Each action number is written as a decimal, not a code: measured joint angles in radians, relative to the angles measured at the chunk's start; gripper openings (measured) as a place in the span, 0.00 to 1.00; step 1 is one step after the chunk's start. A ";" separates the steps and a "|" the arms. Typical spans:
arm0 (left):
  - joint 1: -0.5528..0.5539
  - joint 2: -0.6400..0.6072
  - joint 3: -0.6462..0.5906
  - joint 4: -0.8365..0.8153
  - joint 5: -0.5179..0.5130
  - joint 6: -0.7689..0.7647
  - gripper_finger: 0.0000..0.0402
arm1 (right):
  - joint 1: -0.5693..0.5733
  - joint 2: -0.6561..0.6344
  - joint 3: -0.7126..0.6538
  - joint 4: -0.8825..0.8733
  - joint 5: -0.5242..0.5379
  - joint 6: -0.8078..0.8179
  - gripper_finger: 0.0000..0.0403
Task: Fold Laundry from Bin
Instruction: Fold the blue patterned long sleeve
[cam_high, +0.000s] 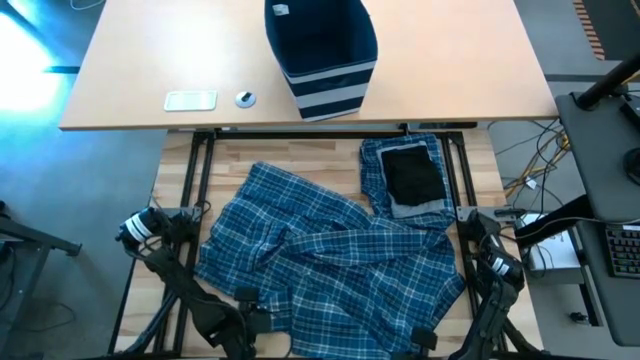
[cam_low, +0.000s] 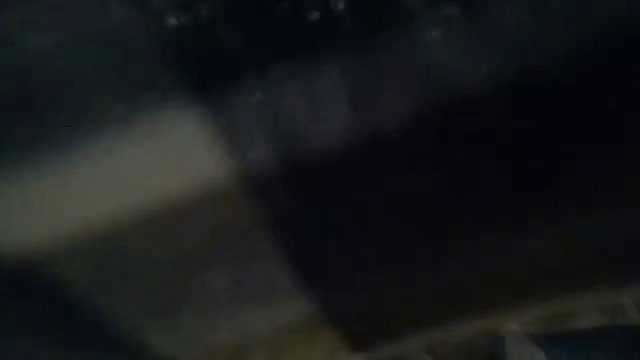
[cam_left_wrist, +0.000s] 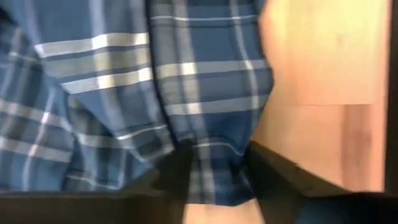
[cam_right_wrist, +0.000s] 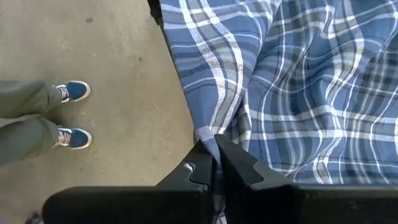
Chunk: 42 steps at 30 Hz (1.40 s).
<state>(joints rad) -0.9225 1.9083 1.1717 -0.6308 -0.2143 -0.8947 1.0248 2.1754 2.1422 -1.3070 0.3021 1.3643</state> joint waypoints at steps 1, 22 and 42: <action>0.000 -0.003 0.000 -0.009 -0.001 -0.005 0.26 | 0.000 0.000 0.000 -0.001 -0.006 0.000 0.02; 0.015 -0.444 0.282 -0.562 -0.432 -0.215 0.00 | -0.009 -0.051 0.000 -0.007 0.101 0.029 0.02; 0.938 -0.603 0.552 -0.387 -0.341 0.411 0.00 | 0.048 -0.086 -0.076 -0.203 0.109 0.735 0.02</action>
<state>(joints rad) 0.0152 1.3050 1.7239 -1.0173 -0.5550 -0.4834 1.0731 2.0895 2.0665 -1.5101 0.4115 2.0990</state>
